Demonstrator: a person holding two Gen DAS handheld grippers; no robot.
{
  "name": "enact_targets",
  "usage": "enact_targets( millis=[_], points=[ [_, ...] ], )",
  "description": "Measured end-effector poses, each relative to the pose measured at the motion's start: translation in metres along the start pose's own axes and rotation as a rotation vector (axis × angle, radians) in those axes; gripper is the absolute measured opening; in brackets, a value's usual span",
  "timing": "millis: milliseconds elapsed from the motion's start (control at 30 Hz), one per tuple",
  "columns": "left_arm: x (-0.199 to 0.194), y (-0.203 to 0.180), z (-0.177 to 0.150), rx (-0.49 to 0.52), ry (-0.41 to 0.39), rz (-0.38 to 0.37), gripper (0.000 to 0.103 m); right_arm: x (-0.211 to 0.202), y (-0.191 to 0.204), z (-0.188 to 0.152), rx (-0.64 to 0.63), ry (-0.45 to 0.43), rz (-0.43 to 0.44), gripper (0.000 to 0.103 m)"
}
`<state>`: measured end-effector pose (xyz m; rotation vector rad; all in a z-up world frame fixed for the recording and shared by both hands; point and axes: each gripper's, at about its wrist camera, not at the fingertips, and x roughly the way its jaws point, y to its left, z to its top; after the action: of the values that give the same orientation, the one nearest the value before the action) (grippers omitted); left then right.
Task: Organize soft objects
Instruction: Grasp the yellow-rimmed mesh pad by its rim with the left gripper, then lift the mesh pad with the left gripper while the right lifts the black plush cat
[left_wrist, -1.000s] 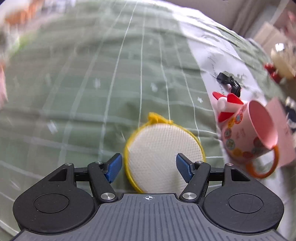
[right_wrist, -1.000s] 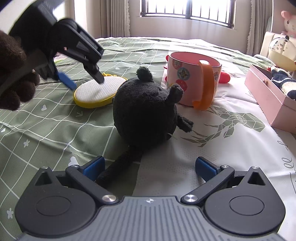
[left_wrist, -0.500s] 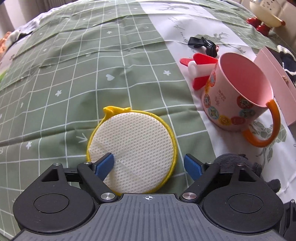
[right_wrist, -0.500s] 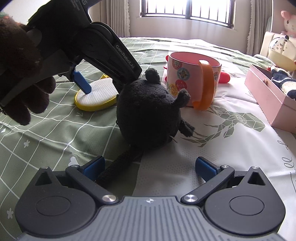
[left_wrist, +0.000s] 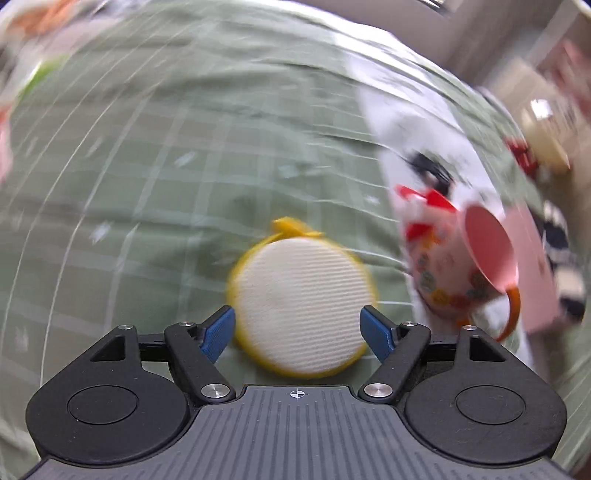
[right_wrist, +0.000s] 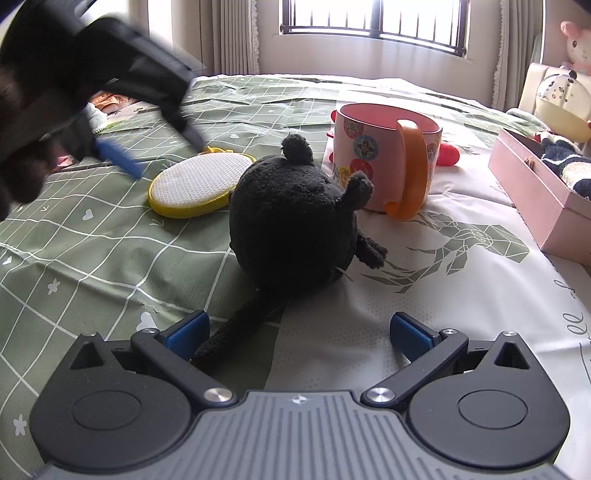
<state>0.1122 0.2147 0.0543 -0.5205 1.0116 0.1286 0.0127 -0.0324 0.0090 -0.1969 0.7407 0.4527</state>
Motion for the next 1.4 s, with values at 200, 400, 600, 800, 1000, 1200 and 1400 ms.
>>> enact_targets(
  millis=[200,400,600,800,1000,1200,1400],
  points=[
    [0.02,0.052,-0.004,-0.337,0.069,-0.194,0.079,0.0,0.0,0.0,-0.003,0.002,-0.002,0.103],
    [0.065,0.034,0.013,-0.408,0.039,-0.399,0.08,0.0,0.001,0.0,-0.004,0.003,-0.003,0.103],
    [0.096,0.018,0.033,-0.47,0.04,-0.38,0.031,0.001,-0.001,0.001,0.005,0.005,0.007,0.103],
    [0.097,0.007,0.049,-0.393,0.043,-0.379,0.035,0.002,-0.003,0.002,0.01,0.007,0.016,0.103],
    [0.094,-0.004,0.052,-0.36,0.118,-0.548,0.019,0.003,-0.004,0.002,0.007,0.01,0.02,0.103],
    [0.113,-0.024,0.057,-0.334,0.109,-0.404,0.024,0.004,-0.003,0.005,-0.01,0.024,0.021,0.103],
    [0.055,-0.024,0.047,-0.22,0.06,-0.283,0.018,0.012,-0.004,0.039,-0.072,0.24,0.087,0.103]
  ],
)
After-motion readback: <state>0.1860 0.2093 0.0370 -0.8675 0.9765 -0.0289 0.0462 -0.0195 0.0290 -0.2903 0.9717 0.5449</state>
